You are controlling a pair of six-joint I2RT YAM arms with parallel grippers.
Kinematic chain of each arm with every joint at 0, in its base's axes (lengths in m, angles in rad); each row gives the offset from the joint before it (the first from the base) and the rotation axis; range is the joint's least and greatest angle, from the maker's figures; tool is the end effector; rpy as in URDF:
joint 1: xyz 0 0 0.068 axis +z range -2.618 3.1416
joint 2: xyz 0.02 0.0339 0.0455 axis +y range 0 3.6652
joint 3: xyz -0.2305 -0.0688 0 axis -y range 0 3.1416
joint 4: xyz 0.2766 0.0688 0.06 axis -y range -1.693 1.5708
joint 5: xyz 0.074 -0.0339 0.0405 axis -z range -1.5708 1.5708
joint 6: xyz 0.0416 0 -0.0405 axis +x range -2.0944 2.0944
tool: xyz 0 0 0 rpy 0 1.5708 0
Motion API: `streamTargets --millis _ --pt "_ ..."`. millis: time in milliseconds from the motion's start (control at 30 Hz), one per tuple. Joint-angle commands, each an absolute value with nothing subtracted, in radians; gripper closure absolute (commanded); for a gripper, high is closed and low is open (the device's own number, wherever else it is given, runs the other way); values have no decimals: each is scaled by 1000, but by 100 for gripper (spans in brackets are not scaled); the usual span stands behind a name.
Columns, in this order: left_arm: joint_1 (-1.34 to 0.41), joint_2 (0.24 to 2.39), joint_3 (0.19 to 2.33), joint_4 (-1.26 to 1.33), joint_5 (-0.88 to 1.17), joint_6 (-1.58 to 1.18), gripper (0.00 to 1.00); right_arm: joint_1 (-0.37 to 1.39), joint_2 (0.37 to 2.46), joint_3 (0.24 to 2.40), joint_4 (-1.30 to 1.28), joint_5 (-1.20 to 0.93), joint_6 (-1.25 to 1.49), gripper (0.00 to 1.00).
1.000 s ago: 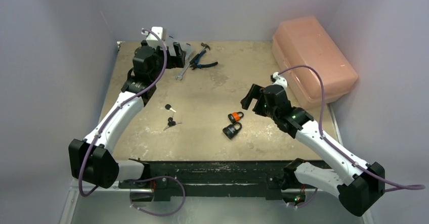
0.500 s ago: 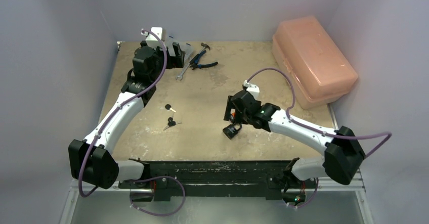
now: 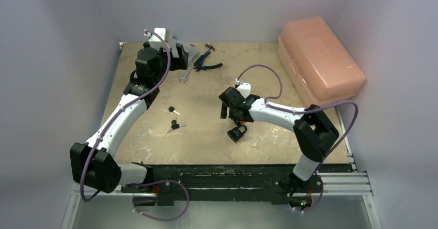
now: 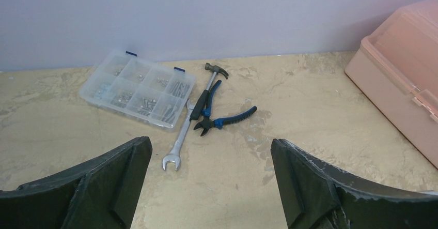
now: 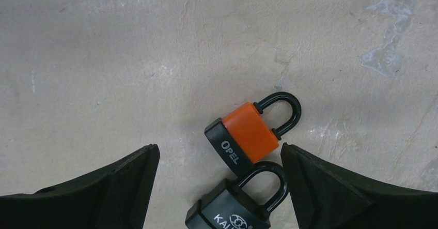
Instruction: Unlock with the key
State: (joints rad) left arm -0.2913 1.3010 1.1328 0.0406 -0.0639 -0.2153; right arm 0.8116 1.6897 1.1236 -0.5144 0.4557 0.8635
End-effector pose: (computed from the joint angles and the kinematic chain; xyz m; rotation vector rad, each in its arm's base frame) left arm 0.3417 -0.0997 0.3338 0.0169 1.7086 -0.3238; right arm 0.2648 0.2525 0.1464 0.2084 2.4780 0.0762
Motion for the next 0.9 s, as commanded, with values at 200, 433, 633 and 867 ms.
streamTargets --millis 200,433,633,867 --pt "-296 1285 1152 60 -78 -193 7 812 1788 1190 -503 461 872 8" --pt "-296 1281 1160 54 -75 -197 7 812 1815 1200 -474 463 818 30" --pt "-296 1274 1160 52 -77 -198 8 812 1842 1236 -443 454 725 44" --pt "-296 1276 1160 52 -83 -198 8 812 1859 1307 -329 372 532 44"
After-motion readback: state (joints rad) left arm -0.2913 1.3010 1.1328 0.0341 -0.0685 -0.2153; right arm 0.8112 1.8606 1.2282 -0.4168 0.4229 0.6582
